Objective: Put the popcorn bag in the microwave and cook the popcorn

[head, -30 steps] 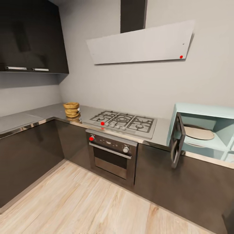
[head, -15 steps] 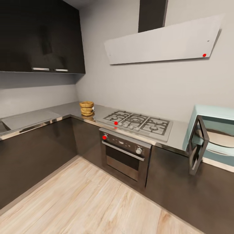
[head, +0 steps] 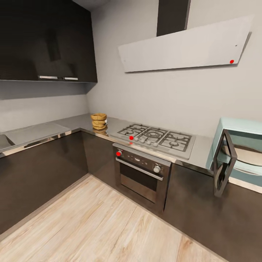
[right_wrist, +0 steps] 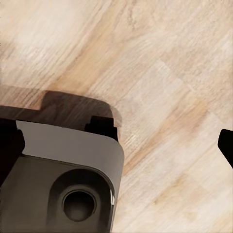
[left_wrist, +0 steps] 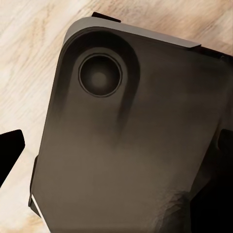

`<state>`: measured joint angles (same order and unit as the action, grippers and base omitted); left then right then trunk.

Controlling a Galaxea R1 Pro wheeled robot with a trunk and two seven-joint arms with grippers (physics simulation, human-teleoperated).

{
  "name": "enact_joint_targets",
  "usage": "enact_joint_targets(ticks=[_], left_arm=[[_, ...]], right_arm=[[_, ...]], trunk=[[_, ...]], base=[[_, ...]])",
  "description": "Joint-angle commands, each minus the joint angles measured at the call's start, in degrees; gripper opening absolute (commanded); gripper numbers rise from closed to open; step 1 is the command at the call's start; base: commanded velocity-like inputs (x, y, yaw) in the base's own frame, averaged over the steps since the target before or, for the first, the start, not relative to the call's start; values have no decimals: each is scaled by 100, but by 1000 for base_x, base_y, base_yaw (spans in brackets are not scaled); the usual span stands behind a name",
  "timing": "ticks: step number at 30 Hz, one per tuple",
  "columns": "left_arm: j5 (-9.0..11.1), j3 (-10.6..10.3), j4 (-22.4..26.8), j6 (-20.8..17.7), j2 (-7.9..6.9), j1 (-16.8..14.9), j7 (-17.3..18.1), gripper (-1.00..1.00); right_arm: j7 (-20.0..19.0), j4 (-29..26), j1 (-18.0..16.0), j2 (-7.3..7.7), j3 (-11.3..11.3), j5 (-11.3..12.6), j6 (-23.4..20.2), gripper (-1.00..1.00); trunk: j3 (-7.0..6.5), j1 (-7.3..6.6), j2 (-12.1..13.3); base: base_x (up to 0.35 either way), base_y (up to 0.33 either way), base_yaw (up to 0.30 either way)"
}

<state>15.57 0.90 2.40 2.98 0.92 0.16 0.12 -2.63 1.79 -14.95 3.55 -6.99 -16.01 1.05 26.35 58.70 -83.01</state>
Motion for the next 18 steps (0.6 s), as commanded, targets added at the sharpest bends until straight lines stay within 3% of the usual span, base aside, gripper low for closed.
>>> enact_joint_targets(ticks=[1,6,18], left_arm=[[25,7,6,10,-2,2,7,100],[25,-4,6,4,-4,2,23,100],[34,-11,6,-7,-9,2,47,100]], right_arm=[[-11,14,-8,4,-49,-51,10,100],[-10,14,-8,-2,-48,-52,7,100],[-23,14,-8,-12,-40,-60,3,100]], trunk=[[5,0,-3],[5,0,-3],[5,0,-3]], base=[[5,0,0],[100,56,0],[268,197,0]])
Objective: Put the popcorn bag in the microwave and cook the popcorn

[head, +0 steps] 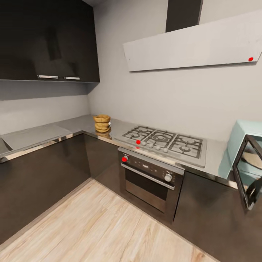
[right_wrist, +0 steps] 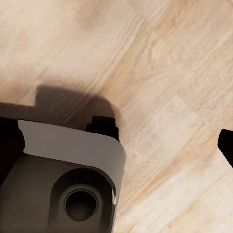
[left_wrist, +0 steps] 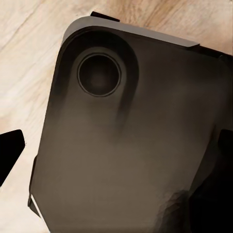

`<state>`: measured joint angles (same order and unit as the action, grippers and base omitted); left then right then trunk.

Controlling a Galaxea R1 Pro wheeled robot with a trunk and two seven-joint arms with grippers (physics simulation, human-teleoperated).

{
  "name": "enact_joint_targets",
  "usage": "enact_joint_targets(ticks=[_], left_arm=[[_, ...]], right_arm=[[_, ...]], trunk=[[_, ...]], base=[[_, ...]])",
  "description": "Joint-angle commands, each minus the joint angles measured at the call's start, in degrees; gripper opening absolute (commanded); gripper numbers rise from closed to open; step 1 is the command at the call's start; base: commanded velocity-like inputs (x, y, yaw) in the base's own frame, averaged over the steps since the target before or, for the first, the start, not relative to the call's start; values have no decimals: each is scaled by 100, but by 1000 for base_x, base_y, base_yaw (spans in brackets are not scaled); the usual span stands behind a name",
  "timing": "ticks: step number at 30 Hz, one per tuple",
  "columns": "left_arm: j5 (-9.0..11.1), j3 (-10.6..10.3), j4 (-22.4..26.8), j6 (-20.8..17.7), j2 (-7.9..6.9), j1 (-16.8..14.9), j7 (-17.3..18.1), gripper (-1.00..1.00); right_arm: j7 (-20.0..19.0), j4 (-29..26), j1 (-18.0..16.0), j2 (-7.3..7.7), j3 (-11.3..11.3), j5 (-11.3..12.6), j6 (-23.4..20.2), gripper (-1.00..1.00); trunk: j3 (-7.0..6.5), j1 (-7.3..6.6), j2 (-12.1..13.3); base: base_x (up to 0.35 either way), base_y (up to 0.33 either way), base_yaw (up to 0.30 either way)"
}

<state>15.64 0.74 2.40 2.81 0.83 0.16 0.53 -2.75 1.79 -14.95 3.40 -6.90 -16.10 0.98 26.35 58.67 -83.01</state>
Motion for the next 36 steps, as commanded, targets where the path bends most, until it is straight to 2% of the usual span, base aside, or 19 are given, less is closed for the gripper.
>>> enact_joint_targets(ticks=[1,36], left_arm=[[27,5,6,9,-1,2,7,100],[27,-1,6,17,7,2,0,100]], right_arm=[[-12,14,-8,3,-49,-51,12,100],[-15,14,-8,3,-49,-51,8,100]], trunk=[[5,3,-2],[5,3,-2]], base=[[280,212,0],[280,208,0]])
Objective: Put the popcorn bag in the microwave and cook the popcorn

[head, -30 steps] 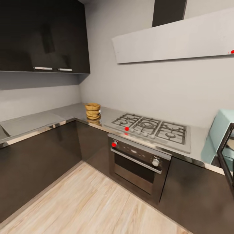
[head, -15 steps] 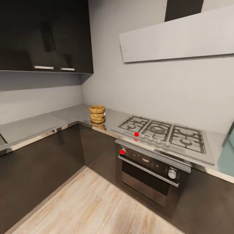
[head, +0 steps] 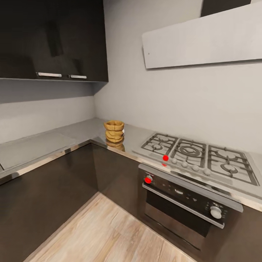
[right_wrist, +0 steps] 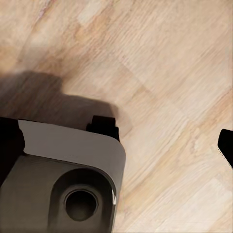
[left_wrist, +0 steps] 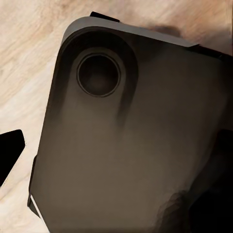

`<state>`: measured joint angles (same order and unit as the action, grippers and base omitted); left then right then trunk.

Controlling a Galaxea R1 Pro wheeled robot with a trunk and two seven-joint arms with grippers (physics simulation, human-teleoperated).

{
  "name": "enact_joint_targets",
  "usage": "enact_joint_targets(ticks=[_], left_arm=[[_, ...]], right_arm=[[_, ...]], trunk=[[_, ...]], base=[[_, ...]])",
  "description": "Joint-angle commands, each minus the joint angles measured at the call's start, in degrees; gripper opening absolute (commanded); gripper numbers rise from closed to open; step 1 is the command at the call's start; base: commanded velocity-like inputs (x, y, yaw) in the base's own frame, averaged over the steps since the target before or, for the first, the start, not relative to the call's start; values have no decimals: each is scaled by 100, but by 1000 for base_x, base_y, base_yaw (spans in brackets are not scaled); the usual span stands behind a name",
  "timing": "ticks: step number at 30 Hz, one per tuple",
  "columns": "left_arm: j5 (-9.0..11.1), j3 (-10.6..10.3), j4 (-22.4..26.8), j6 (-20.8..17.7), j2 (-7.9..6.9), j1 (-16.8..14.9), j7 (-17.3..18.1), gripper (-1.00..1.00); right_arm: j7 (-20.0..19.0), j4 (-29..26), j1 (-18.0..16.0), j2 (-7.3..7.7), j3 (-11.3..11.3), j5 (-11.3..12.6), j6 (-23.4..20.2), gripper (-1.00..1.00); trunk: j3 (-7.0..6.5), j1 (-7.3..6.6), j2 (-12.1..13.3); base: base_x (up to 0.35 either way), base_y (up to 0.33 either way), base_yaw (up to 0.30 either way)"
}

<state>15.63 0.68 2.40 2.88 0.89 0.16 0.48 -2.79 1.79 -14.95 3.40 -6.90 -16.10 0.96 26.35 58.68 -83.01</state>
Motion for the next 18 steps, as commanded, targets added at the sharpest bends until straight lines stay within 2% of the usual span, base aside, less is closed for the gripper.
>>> enact_joint_targets(ticks=[1,13,18], left_arm=[[28,6,6,10,0,2,5,100],[19,2,6,10,-1,2,9,100],[19,2,6,10,2,2,12,100]], right_arm=[[-11,14,-8,3,-49,-51,10,100],[-11,14,-8,3,-49,-51,10,100],[-11,14,-8,3,-49,-56,10,100]], trunk=[[5,3,-2],[5,3,-2],[5,3,-2]], base=[[281,52,0],[280,6,0],[245,95,0]])
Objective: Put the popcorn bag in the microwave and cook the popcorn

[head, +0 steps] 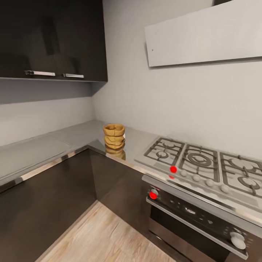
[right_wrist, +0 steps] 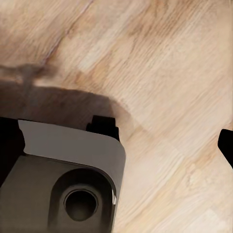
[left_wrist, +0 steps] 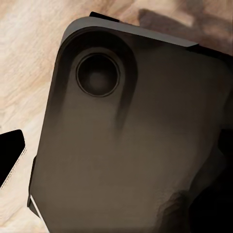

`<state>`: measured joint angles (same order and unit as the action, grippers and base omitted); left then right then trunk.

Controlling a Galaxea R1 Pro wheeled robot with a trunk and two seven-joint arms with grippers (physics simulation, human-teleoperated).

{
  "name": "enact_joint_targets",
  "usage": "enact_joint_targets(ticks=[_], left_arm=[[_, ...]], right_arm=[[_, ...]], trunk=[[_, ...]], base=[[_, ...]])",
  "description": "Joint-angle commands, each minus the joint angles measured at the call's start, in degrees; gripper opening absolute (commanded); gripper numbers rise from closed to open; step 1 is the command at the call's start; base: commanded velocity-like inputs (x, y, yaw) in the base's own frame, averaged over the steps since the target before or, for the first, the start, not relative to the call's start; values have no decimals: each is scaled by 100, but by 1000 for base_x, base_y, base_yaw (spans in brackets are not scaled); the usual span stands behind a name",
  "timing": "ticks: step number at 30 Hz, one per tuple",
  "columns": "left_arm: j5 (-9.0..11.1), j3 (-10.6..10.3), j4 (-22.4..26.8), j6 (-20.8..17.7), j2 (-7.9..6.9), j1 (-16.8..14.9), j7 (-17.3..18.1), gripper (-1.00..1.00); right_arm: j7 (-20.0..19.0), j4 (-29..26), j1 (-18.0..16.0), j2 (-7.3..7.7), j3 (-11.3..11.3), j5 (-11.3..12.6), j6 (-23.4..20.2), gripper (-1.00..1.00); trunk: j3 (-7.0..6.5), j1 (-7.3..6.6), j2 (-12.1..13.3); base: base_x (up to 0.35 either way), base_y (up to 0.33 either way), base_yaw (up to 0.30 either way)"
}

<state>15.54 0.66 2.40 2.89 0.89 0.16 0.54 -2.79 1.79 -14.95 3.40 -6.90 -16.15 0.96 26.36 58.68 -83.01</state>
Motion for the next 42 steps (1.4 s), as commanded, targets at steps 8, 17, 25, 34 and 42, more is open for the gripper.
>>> enact_joint_targets(ticks=[8,17,25,34,42], left_arm=[[28,5,6,10,1,2,6,100],[19,5,6,10,-1,2,4,100],[25,6,6,10,1,2,3,100],[21,6,6,14,5,2,1,100],[25,25,6,18,7,2,-37,100]], right_arm=[[-11,14,-8,3,-49,-51,10,100],[-28,14,-8,9,-49,-51,-7,100],[-26,14,-8,3,-49,-47,1,100],[-38,14,-8,3,-49,-47,-8,100],[-19,14,-8,3,-49,-46,-16,100]], trunk=[[5,2,-2],[5,2,-2],[5,2,-2],[5,2,-2],[5,2,-2]], base=[[207,162,0],[179,154,0],[148,126,0],[93,82,0],[4,3,0]])
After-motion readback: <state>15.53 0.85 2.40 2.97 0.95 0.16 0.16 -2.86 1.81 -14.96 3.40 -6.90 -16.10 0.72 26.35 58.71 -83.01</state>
